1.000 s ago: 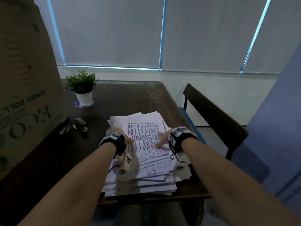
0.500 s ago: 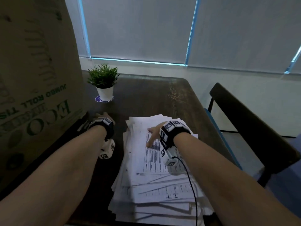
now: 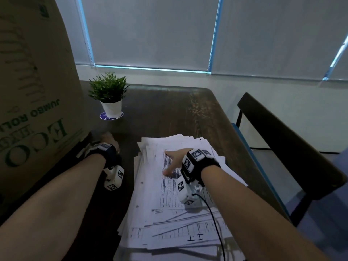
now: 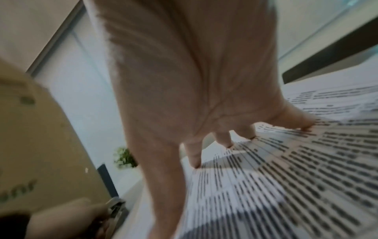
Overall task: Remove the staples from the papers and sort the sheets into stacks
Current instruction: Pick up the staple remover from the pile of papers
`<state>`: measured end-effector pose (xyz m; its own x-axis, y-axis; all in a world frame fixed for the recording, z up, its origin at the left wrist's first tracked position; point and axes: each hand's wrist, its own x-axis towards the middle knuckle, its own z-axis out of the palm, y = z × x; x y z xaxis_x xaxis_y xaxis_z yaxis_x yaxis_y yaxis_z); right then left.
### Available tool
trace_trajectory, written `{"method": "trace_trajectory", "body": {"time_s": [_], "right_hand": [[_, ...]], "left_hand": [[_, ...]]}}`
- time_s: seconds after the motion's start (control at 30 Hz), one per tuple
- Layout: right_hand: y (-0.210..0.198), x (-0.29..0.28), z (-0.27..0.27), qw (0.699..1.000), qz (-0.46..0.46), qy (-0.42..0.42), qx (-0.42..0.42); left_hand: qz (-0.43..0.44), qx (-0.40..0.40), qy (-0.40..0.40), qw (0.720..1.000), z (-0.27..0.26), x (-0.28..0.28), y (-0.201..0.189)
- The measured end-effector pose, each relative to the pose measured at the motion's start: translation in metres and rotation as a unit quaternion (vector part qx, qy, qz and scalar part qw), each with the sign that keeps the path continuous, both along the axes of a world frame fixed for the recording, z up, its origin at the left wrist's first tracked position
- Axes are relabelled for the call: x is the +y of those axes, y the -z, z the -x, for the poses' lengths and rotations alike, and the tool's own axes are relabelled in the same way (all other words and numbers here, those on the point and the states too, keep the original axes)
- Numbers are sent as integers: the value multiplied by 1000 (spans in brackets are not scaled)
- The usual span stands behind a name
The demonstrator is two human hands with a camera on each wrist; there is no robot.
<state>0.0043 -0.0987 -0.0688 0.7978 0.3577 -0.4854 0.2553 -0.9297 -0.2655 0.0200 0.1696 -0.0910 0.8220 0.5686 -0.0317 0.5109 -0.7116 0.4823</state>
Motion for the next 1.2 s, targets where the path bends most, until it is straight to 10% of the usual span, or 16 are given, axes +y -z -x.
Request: {"method": "trace_trajectory", "body": {"time_s": [0.17, 0.3, 0.47, 0.63, 0.87, 1.1, 1.2], "right_hand": [[-33, -10, 10, 957, -251, 145, 12], [-40, -4, 25, 811, -532, 214, 115], [-6, -21, 27, 762, -537, 349, 94], [24, -60, 43, 603, -643, 431, 193], [37, -72, 46, 488, -732, 421, 220], [15, -80, 52, 519, -692, 459, 203], [-9, -84, 51, 621, -652, 418, 119]], "left_hand": [[75, -199, 68, 975, 18, -54, -41], [103, -133, 240, 956, 54, -127, -58], [108, 122, 356, 920, 59, -172, -55], [31, 131, 213, 968, 32, -149, -35], [40, 101, 156, 982, 14, -148, -7], [47, 49, 146, 987, 31, -154, -17], [128, 3, 165, 978, 37, -160, -25]]}}
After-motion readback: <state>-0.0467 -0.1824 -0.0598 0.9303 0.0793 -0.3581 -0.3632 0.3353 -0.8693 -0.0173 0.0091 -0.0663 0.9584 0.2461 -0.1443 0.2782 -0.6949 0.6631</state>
